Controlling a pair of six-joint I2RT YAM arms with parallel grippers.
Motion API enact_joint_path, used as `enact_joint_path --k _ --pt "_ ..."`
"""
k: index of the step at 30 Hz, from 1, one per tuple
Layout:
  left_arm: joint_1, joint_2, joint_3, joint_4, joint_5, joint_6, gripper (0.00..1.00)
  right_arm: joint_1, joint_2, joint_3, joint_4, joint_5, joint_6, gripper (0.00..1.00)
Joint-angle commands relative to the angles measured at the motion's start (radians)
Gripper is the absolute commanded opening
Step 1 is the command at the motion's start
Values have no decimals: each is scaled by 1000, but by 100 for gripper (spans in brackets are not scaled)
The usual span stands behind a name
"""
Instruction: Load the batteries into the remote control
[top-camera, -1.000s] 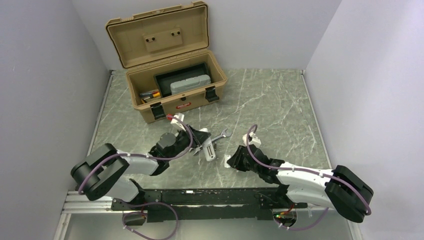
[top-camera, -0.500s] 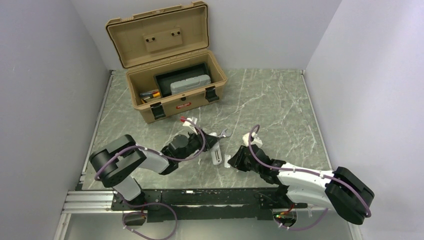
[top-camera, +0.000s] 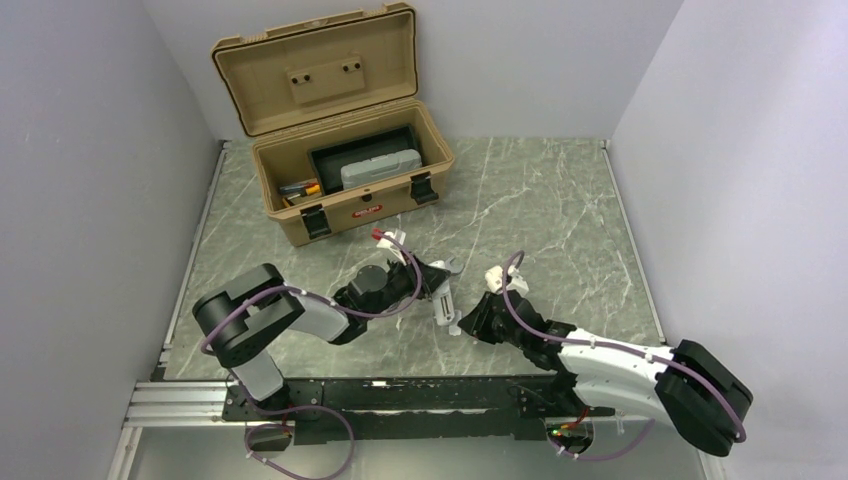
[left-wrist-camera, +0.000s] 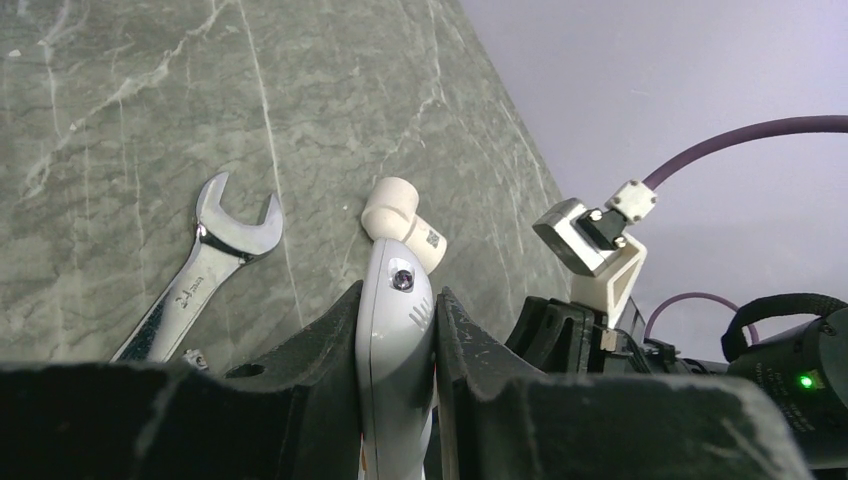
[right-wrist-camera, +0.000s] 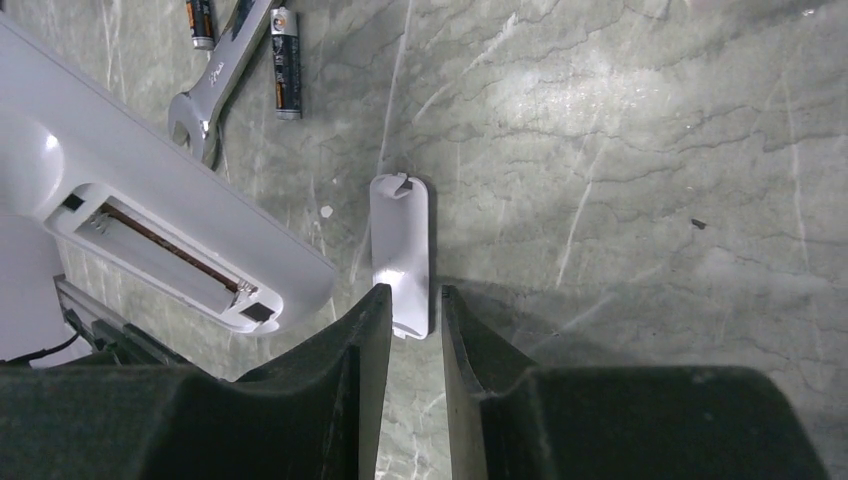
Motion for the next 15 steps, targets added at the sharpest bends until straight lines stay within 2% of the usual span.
enact_joint_path --k 1,15 --pt "-6 24 26 70 -7 15 0 -7 -21 -32 -130 18 -5 28" --pt "-13 56 43 71 1 22 0 -13 -74 -37 -182 24 -5 29"
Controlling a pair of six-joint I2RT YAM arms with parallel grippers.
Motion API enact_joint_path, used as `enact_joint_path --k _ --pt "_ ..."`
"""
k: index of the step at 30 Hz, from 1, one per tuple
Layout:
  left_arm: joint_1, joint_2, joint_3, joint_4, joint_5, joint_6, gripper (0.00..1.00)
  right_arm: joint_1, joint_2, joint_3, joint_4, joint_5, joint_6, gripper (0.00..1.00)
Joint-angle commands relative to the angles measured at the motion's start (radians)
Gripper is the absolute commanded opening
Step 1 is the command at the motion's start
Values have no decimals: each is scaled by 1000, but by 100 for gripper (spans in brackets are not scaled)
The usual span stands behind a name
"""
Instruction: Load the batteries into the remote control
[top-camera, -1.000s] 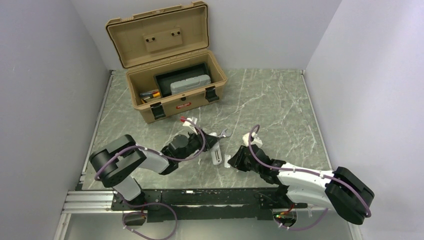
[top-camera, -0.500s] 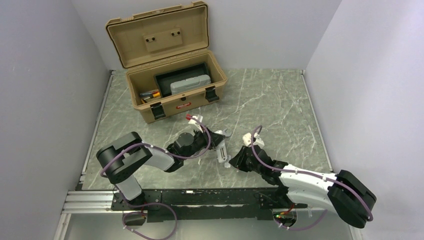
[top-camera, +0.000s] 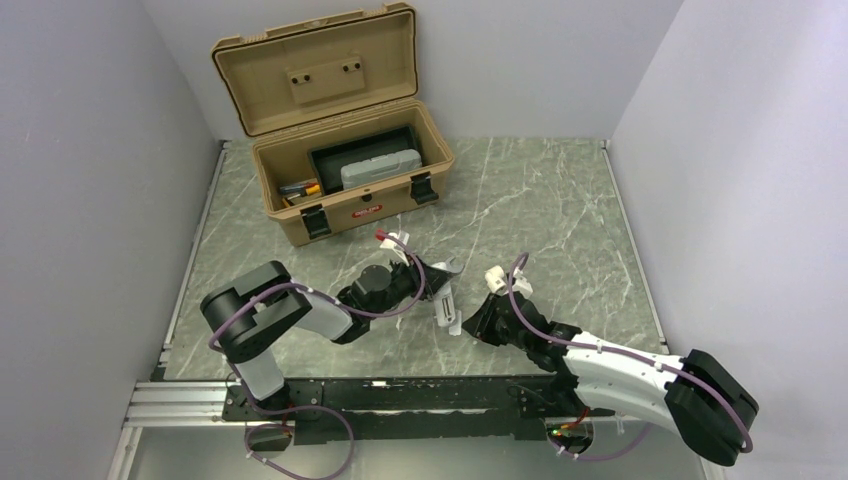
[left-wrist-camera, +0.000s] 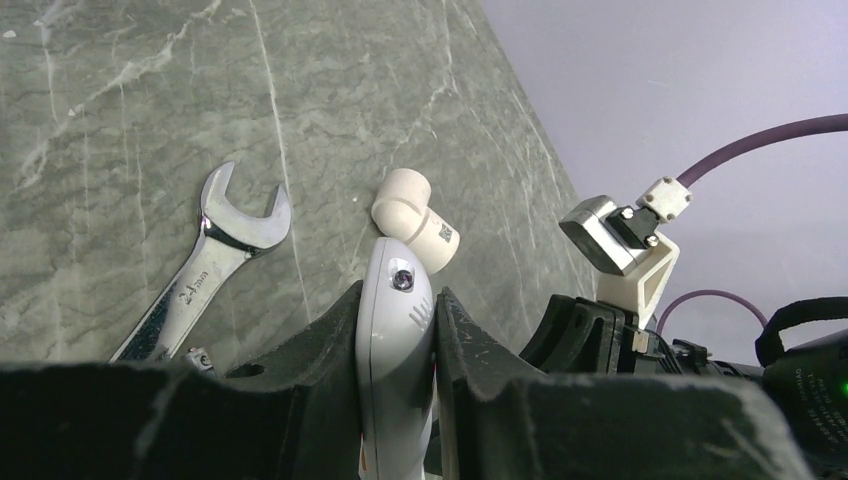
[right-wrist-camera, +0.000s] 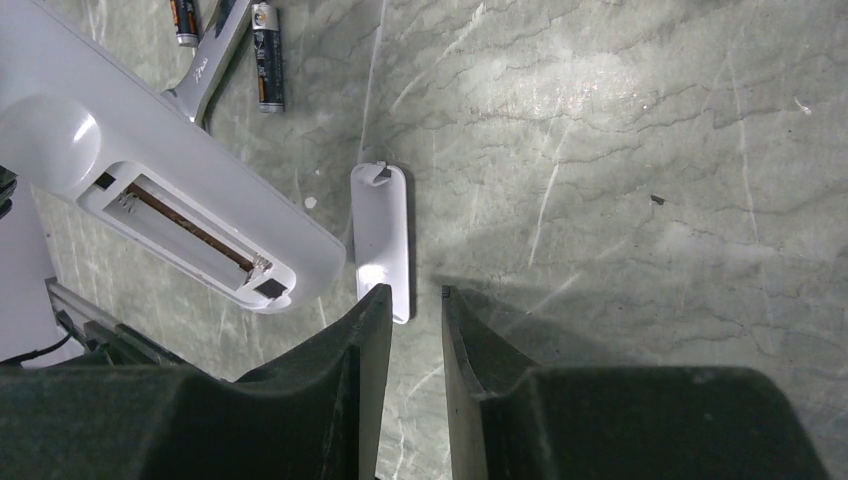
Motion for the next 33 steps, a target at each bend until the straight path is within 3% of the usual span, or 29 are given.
enact_joint_path --k 1,33 --pt "-9 11 29 69 0 22 0 -6 3 -28 -98 17 -6 29" --pt "-23 43 37 27 -13 78 0 -18 52 -25 -59 -6 -17 33"
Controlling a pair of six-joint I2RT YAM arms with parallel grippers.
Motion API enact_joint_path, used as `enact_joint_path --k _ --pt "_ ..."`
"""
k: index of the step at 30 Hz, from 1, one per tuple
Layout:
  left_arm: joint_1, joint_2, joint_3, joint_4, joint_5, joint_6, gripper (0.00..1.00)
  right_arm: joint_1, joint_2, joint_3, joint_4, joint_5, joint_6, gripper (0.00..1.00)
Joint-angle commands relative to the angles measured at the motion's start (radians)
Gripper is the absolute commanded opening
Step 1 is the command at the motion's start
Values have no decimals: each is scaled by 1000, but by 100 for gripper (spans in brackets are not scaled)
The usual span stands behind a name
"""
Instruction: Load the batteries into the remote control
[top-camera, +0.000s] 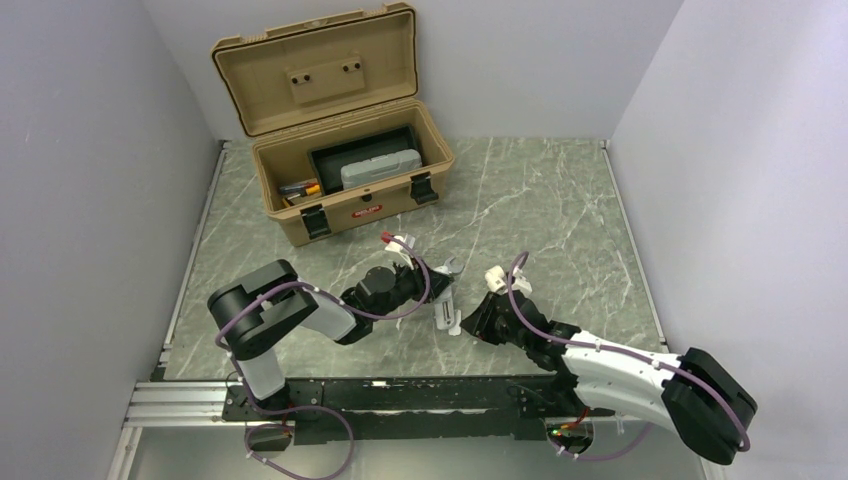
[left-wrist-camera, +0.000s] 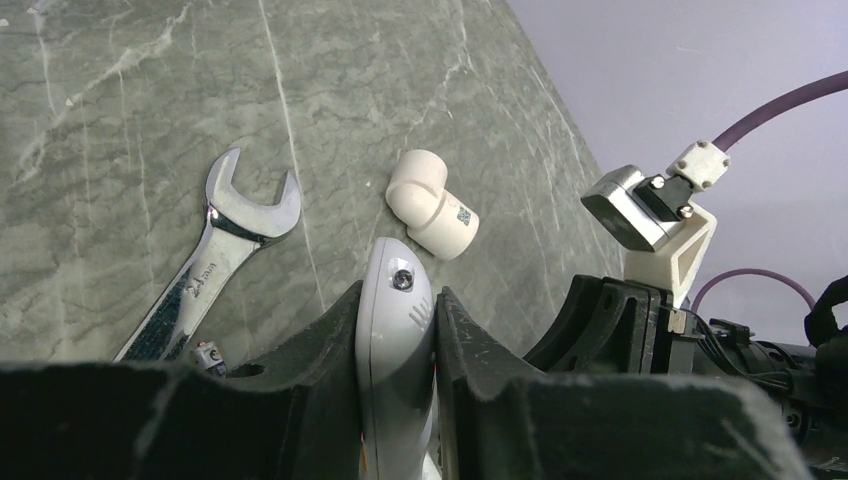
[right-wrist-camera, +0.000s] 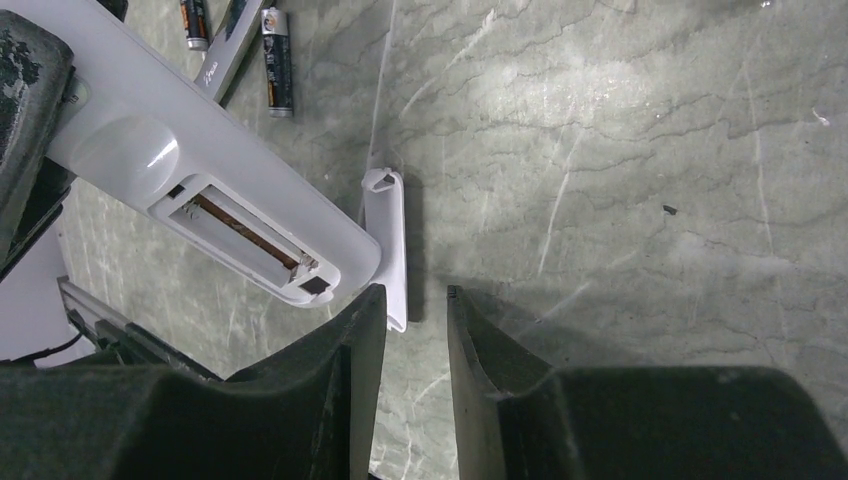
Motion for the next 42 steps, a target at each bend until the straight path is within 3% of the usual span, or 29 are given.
enact_joint_path --k 1,39,42 --pt "-7 10 23 33 -12 22 0 -6 32 -25 -59 10 -18 33" --pt "-8 27 15 52 -14 8 0 -16 192 -45 119 -48 -20 18" --pt "-7 28 7 61 -18 1 0 -17 191 -38 106 -46 -25 11"
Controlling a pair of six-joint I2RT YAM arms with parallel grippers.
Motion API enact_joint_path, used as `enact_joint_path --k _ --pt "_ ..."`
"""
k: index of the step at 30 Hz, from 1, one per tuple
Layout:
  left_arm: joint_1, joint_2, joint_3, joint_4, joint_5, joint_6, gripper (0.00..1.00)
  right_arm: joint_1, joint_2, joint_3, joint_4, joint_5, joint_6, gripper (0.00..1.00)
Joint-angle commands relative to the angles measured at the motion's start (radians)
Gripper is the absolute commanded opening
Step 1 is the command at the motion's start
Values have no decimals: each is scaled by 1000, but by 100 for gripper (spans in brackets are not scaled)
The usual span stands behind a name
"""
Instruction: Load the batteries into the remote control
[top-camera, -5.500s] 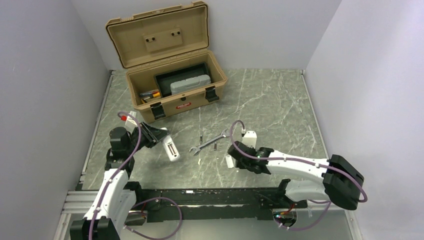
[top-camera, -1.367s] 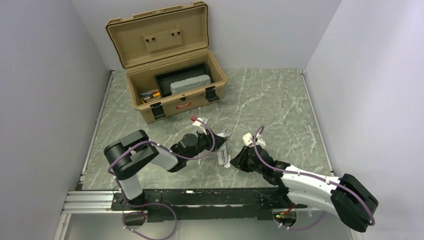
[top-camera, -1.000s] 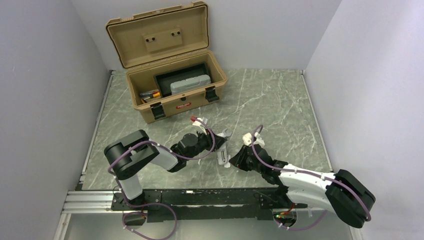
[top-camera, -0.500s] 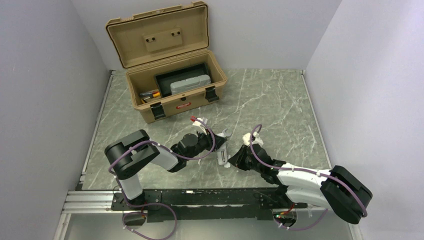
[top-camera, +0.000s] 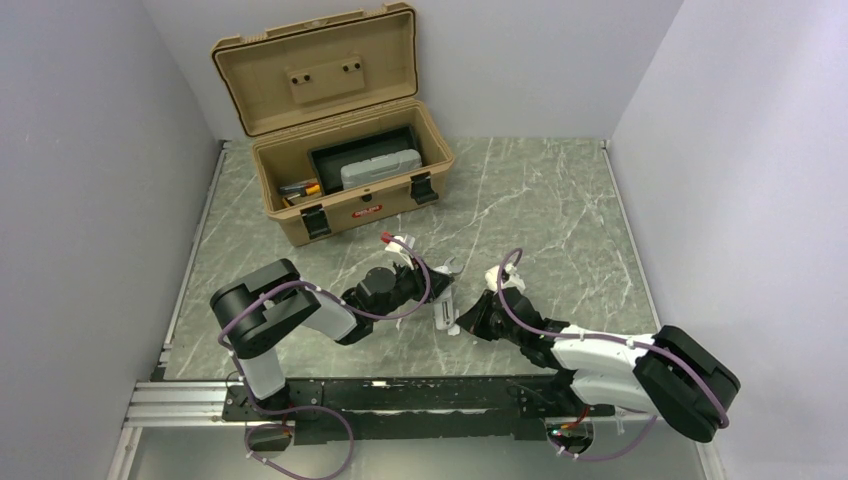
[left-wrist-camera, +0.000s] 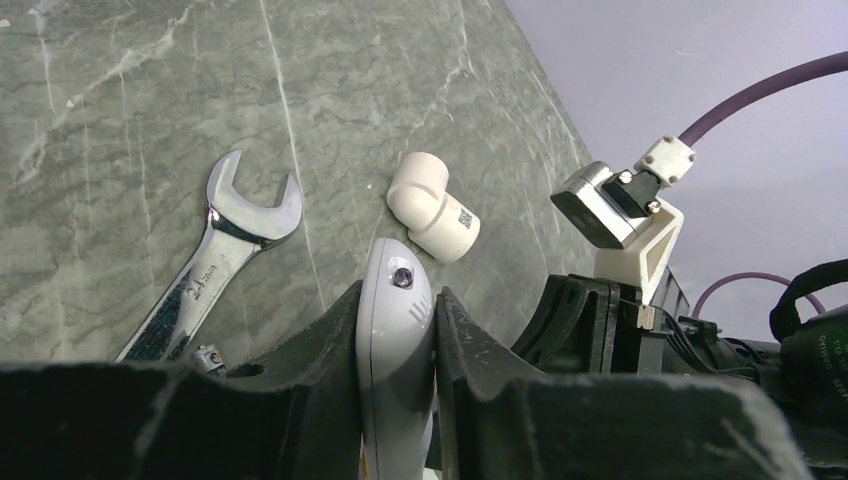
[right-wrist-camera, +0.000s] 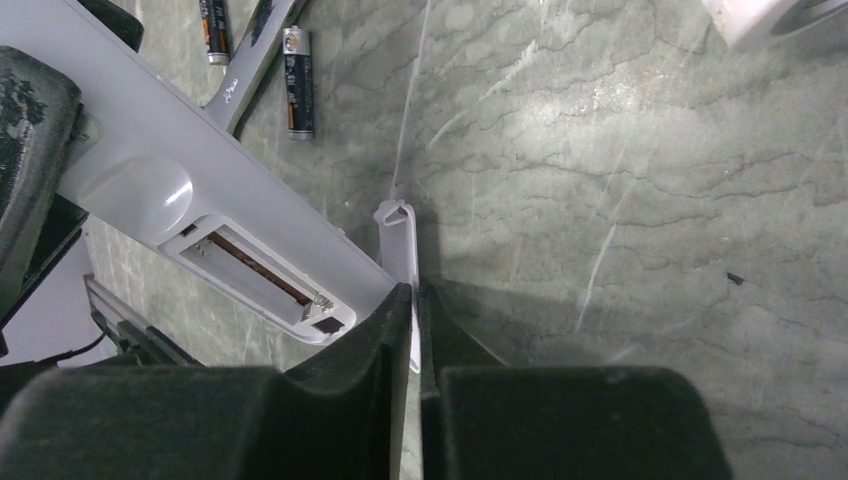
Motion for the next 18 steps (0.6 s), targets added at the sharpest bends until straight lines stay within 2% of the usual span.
enact_joint_path --k 1,5,12,18 --pt "-6 15 5 45 -16 3 0 0 25 -21 -133 7 -28 8" --pt "-6 16 -4 57 -20 -3 0 -1 -28 1 -218 45 -40 0" --pt "4 -32 -4 28 -19 2 0 -1 -164 33 -364 131 -70 0" --pt "41 -180 17 -54 15 9 0 -1 -192 117 -509 197 -141 0"
